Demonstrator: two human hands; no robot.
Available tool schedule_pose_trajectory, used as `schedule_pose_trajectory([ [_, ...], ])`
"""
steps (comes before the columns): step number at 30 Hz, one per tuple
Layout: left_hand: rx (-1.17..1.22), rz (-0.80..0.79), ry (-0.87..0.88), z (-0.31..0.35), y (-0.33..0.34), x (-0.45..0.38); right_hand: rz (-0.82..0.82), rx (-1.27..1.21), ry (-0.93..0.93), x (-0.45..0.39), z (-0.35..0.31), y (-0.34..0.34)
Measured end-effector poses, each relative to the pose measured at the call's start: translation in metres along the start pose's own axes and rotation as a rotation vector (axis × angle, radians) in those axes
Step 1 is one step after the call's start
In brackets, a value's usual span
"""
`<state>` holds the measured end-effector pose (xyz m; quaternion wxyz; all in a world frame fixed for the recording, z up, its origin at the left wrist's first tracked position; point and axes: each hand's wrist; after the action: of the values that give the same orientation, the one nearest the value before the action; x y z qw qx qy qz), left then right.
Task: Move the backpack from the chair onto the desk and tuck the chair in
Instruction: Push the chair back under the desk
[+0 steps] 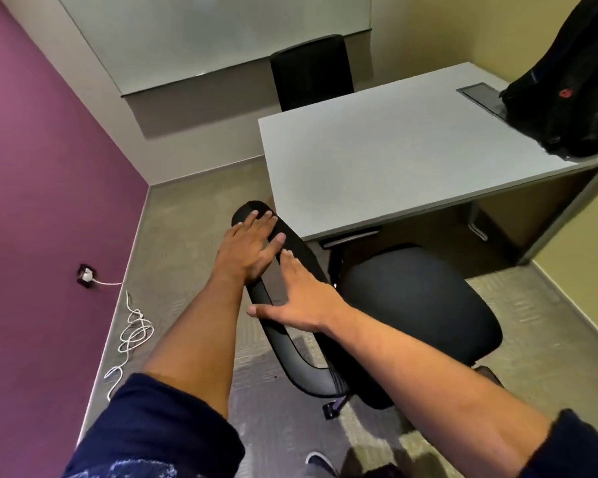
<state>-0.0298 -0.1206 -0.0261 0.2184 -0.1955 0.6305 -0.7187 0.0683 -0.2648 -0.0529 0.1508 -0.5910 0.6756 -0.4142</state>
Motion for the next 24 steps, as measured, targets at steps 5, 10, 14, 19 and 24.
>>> schedule_pose_trajectory([
  [5,-0.045,-0.032,-0.003,0.0,0.003,-0.007,0.001,-0.026,0.016,-0.004,-0.003,0.006],
  [10,-0.097,-0.102,0.047,-0.01,0.006,-0.023,0.01,0.012,0.018,-0.01,-0.003,0.002],
  [14,-0.134,-0.156,0.124,-0.017,0.006,-0.055,-0.013,0.006,0.069,-0.024,-0.007,-0.005],
  [19,-0.203,-0.145,0.114,-0.027,0.007,-0.08,-0.15,0.022,0.275,-0.058,-0.025,-0.035],
  [24,-0.125,-0.19,0.154,-0.036,0.001,-0.089,-0.113,-0.047,0.503,-0.078,-0.06,-0.014],
])
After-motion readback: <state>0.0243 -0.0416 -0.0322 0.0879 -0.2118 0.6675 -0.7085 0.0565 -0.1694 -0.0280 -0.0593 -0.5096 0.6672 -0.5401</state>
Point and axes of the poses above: each hand's wrist, its own x-axis away from the middle knuckle, its own y-axis out of the palm, z = x × y, and after that the axes turned 13 degrees about y, right-handed
